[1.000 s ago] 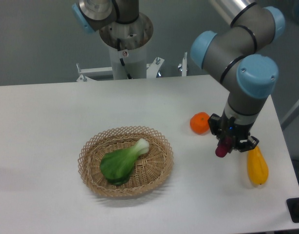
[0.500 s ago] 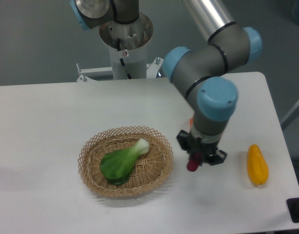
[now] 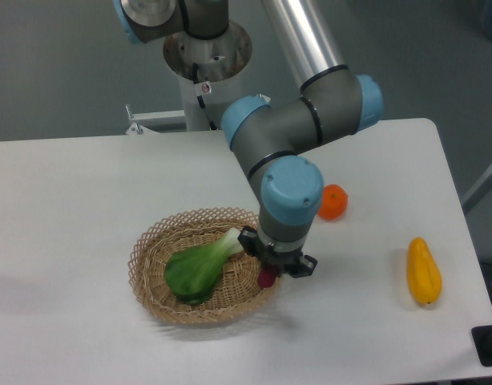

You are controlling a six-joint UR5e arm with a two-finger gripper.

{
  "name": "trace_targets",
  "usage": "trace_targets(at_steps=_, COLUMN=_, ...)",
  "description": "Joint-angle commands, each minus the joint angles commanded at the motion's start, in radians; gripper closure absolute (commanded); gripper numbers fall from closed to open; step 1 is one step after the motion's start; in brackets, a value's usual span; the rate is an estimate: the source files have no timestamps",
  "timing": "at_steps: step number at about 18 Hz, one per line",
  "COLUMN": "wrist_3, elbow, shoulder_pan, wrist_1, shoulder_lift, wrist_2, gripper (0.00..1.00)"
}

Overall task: Place the sweet potato in the basket
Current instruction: 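Lower the sweet potato into the basket beside the bok choy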

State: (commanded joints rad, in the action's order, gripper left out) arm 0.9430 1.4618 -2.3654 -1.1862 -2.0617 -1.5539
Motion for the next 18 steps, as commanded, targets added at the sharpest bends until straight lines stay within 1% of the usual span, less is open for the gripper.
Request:
trace_targets(at_steps=4, wrist_3=0.086, elbow=0.071, shoulder_pan=0.017, wrist_1=0.196, shoulder_lift=0.0, wrist_2=0.002, gripper=0.9)
trace_targets(at_steps=5, wrist_3=0.101, elbow=0.083, shoulder_pan=0.023, wrist_1=0.23, shoulder_lift=0.0, wrist_2=0.002, gripper=0.9)
trace_targets(at_steps=6, wrist_3=0.121, elbow=0.091, shoulder_pan=0.025, wrist_1=0.244, shoulder_lift=0.0, wrist_2=0.002, gripper=0.9)
trace_targets(at_steps=9, wrist_3=0.2, elbow=0.114, shoulder_pan=0.041, wrist_1=0.246, shoulder_lift=0.008, wrist_2=0.008, gripper=0.9)
trace_targets(at_steps=12, wrist_3=0.247, elbow=0.13, shoulder_pan=0.049, wrist_1=0.247, shoulder_lift=0.011, wrist_2=0.015, gripper=0.9)
trace_targets(at_steps=13, wrist_3=0.267, elbow=0.137, shoulder_pan=0.054, wrist_1=0.249, shoulder_lift=0.011, wrist_2=0.027, gripper=0.9)
trace_targets(at_steps=16, wrist_3=0.391, elbow=0.156, shoulder_pan=0.052, wrist_1=0.263, shoulder_lift=0.015, wrist_2=0.089, gripper=0.91)
trace_targets(at_steps=18, wrist_3=0.472, elbow=0.176, shoulder_pan=0.049, wrist_1=0.263, shoulder_lift=0.031, wrist_2=0.133, gripper=0.92)
